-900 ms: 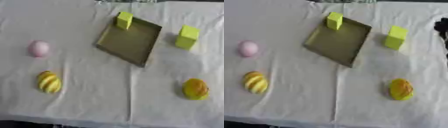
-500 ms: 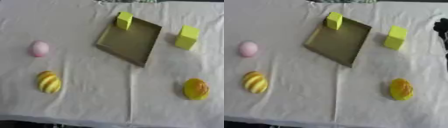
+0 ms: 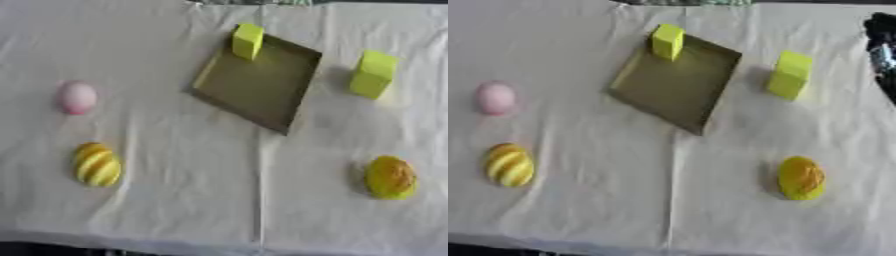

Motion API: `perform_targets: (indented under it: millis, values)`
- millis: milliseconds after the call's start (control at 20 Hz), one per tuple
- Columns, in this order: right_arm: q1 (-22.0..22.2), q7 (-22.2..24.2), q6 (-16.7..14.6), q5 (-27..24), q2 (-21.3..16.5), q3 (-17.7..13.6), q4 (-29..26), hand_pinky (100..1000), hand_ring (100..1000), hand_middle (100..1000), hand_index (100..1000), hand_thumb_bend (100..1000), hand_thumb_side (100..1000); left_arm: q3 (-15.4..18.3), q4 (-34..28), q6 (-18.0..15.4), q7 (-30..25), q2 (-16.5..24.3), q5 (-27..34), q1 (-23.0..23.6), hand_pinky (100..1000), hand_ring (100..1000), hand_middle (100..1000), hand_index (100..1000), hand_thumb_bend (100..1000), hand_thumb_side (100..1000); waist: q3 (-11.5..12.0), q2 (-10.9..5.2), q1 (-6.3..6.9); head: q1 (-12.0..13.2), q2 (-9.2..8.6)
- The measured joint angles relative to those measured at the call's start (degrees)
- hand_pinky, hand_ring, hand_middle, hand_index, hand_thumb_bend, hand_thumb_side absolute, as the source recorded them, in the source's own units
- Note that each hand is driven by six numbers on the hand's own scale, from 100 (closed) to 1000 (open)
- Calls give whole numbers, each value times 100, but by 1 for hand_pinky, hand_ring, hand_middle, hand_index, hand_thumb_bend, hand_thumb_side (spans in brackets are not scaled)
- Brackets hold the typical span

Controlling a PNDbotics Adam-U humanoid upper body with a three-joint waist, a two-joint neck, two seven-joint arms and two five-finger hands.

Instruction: Pick up objects on the table and place them in the box.

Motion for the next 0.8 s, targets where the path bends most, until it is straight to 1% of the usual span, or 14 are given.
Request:
perform_targets:
  millis: [150,250,350,550,700,800]
  values:
    - [-425,334,127,528,-640,338,333,932,951,880,926,100,669,-4,0,11,-11,4,1,-7,810,722,685,758,100,695,3,0,0,-27,1]
    - [-709,531,152,738,-980,564,584,929,953,883,930,100,680,-24,0,19,-20,6,2,-9,810,722,684,758,100,695,10,0,-8,-53,1]
    - [-933,714,145,855,-1227,781,830,925,955,885,932,100,666,-37,0,31,-32,7,6,-13,810,721,684,758,100,695,30,0,-23,-66,1]
    - [-1315,1106,61,1015,-1516,1163,1284,927,966,897,946,100,611,-43,0,39,-41,24,23,-15,810,721,680,756,100,696,51,0,-40,-109,1]
    - [-1555,1432,-13,1116,-1606,1390,1604,939,989,915,965,100,572,-70,0,49,-52,56,32,-16,810,721,678,755,100,696,66,0,-56,-136,0]
    - [-1684,1656,-67,1175,-1618,1502,1778,950,1000,924,972,100,564,-72,0,57,-60,57,42,-16,810,721,677,755,100,696,66,0,-58,-154,0]
